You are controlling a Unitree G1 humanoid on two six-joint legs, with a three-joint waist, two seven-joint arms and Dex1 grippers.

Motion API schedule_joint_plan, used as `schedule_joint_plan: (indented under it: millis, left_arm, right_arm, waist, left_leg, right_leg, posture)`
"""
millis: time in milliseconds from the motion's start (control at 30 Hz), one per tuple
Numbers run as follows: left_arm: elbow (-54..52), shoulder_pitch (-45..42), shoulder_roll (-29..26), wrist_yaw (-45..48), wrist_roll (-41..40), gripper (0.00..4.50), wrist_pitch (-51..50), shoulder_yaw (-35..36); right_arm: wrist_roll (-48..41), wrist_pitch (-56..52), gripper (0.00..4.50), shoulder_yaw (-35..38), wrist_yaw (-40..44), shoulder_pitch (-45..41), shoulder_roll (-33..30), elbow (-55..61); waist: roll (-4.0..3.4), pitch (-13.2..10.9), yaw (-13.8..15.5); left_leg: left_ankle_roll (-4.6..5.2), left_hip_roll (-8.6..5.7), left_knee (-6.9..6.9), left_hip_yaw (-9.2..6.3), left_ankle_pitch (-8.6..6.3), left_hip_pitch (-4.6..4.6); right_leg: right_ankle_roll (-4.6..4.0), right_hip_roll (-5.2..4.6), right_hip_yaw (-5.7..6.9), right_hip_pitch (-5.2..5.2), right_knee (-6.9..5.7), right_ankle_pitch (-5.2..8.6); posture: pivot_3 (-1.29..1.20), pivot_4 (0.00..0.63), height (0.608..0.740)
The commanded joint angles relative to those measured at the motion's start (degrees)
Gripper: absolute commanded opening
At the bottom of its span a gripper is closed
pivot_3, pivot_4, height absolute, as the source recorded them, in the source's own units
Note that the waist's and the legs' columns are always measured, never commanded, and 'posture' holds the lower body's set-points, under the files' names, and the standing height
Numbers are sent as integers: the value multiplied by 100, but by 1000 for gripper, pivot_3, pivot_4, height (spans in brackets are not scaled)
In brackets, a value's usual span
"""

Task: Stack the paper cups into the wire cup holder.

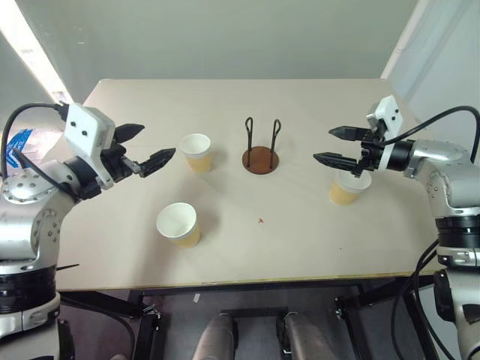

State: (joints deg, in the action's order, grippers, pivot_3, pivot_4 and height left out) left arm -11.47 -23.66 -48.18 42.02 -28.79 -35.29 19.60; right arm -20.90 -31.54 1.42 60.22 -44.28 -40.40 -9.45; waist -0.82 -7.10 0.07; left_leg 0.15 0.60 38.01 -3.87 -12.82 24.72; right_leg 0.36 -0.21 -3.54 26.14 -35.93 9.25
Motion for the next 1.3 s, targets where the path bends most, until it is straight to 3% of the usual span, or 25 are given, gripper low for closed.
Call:
schedule_joint_plan:
  millis: [33,433,1300]
  left_arm:
    - [-197,-20,-68,-20,-41,4487,99,141]
    - [-211,-9,-78,-18,-51,4487,86,139]
    - [-118,-237,37,80,-255,4487,-34,-65]
  right_arm:
    - [-59,11,4500,103,-8,-69,-57,162]
    - [-49,92,4500,120,25,-52,-57,161]
    - [-3,-175,4500,102,4,-14,-282,338]
  waist:
    - [0,0,0]
    - [0,0,3]
    - [0,0,14]
  left_leg:
    - [0,0,1,0,0,0]
    - [-20,-32,-10,-63,22,1]
    - [-23,-31,-5,-53,19,-1]
  right_leg:
    - [0,0,0,-1,0,0]
    - [27,-20,41,-26,3,16]
    - [27,-18,29,-23,1,17]
  posture:
    - [0,150,740]
    - [0,150,740]
    - [0,150,740]
